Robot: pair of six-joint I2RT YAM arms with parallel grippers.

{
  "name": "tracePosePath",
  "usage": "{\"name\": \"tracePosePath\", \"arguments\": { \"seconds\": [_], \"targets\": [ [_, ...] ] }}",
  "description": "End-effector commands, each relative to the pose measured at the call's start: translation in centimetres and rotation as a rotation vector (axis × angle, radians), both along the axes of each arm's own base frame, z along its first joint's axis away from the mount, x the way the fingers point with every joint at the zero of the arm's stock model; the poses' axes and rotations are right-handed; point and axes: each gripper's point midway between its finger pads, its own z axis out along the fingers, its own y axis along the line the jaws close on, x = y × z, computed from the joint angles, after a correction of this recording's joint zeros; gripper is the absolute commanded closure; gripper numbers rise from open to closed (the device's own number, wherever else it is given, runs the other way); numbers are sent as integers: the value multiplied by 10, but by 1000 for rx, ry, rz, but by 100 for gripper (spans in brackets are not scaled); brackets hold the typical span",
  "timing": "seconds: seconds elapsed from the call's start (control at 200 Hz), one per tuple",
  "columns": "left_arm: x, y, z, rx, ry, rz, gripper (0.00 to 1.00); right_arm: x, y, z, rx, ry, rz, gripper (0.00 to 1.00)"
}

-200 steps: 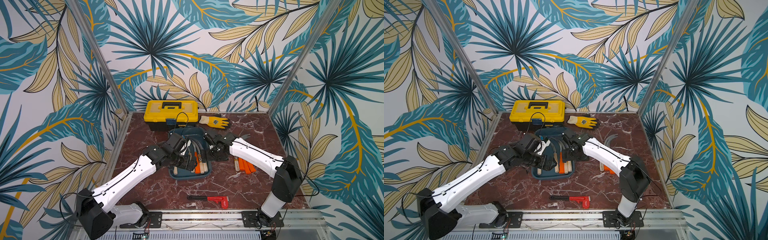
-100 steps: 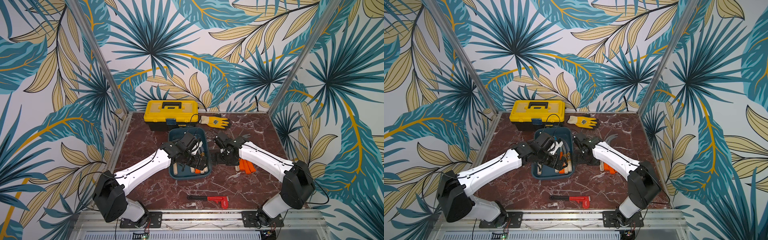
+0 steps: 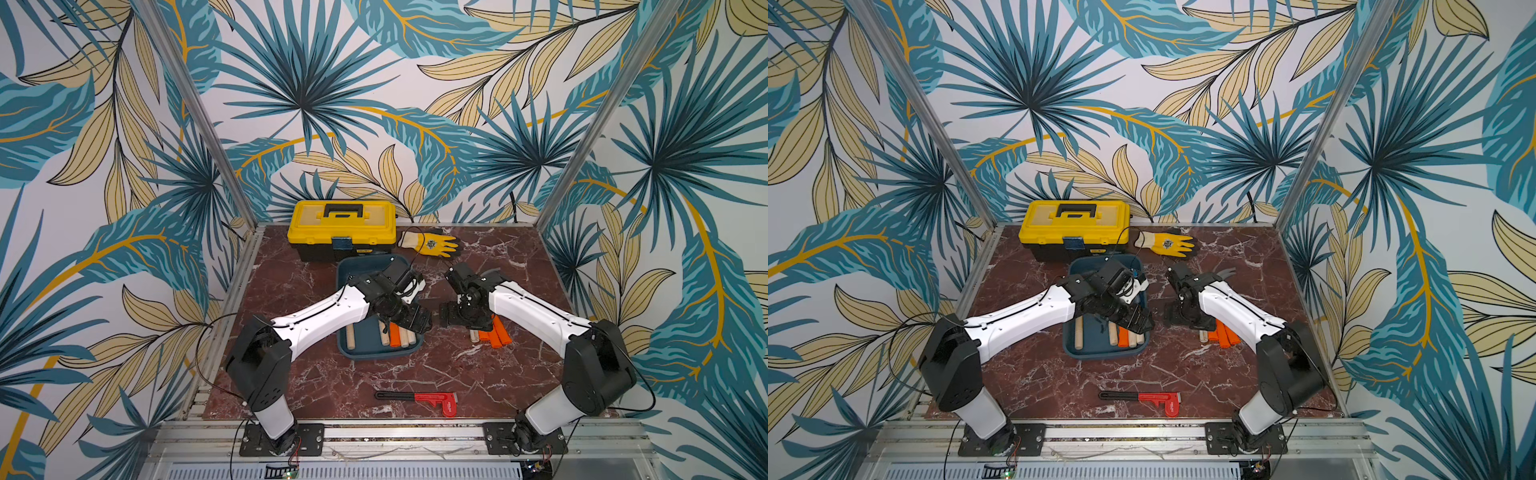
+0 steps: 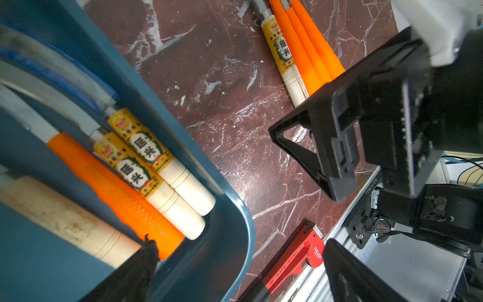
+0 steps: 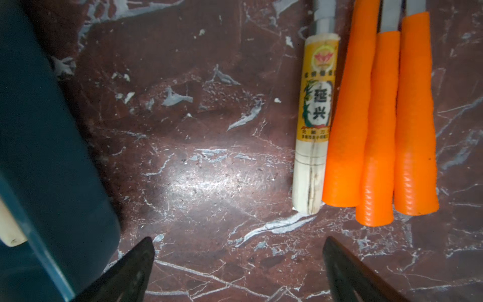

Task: Put small sickles into storage boxes
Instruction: Pick up the sickle at the center of the board.

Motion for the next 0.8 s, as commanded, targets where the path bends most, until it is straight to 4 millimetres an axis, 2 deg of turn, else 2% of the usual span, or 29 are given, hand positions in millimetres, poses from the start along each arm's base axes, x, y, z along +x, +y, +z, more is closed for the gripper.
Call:
{"name": "tracePosePath", "arguments": {
  "seconds": [0.0,0.21,0.451,0.796],
  "targets": [
    [6,-19,8,-48,-25,-60,1,2,-12,-16,-36,31,5,1],
    [12,-39,8,-79,-19,-116,1,12,-24,-28,-35,52,-21,1],
    [15,-51,9,-102,-9,-142,0,22,-26,-44,-11,82,-36,0],
    [20,-45,6,-100,-9,-139,1,31,-21,-60,4,110,-39,13]
  ]
}}
